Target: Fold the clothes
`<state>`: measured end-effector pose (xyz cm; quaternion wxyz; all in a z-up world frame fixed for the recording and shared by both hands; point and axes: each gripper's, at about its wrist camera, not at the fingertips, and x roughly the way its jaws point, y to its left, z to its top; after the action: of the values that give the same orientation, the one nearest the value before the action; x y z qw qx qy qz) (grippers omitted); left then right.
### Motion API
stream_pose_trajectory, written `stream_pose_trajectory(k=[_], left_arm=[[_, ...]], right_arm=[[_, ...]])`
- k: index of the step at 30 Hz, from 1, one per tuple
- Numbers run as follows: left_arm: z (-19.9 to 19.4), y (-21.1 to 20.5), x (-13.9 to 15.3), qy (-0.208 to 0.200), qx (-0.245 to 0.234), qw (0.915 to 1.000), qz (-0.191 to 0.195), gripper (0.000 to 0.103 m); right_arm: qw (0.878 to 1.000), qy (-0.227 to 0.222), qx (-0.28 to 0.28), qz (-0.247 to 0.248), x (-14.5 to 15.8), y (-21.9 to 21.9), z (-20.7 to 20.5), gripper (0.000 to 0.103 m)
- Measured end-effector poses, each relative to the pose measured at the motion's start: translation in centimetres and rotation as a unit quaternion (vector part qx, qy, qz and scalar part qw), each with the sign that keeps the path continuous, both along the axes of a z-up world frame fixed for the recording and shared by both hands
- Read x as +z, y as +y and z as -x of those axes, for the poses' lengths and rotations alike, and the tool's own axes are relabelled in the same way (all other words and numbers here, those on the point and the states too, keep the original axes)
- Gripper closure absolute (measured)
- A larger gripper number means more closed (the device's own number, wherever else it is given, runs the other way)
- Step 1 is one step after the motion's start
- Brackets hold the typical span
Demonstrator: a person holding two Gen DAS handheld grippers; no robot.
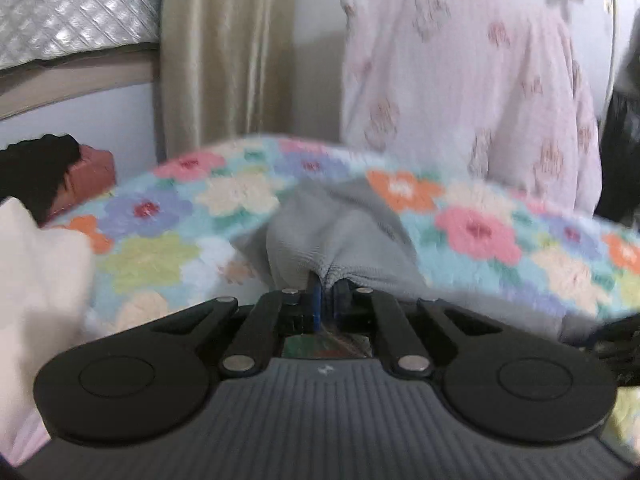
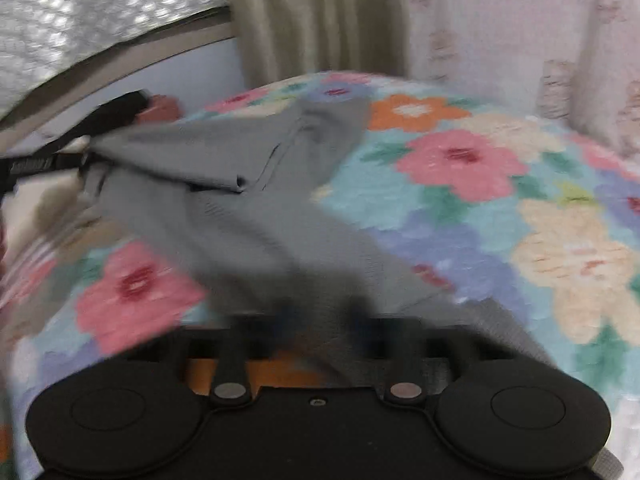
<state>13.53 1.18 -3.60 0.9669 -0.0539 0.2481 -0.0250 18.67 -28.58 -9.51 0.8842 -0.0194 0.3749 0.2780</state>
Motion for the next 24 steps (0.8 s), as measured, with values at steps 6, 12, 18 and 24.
stream_pose_trajectory(k=[6,12,18,24], left_arm=[[2.8,3.4,1.3,-0.012,0.085,0.9961,0.016,0.098],[8.9,6.6,3.4,-0.028,0.140,0.9889,0.042,0.099],[13.6,10.2,4.0,-0.047,0.239,0.9692,0.033,0.100],[12.6,12.7,1.5,0.042,0.241,0.9680,0.056,0.100]], right_arm=[[0.997,0.013,0.065,-0.035,1.4,1.4,3.7,0.100],[0.969,0.112,0.206,-0.084,2.5,3.8,8.0,0.100],[0.953,0.116,0.275,-0.051,4.1,5.4,8.6,0.098],[0.961,0.107,0.243,-0.076,5.0,2.9,7.0,0.083]])
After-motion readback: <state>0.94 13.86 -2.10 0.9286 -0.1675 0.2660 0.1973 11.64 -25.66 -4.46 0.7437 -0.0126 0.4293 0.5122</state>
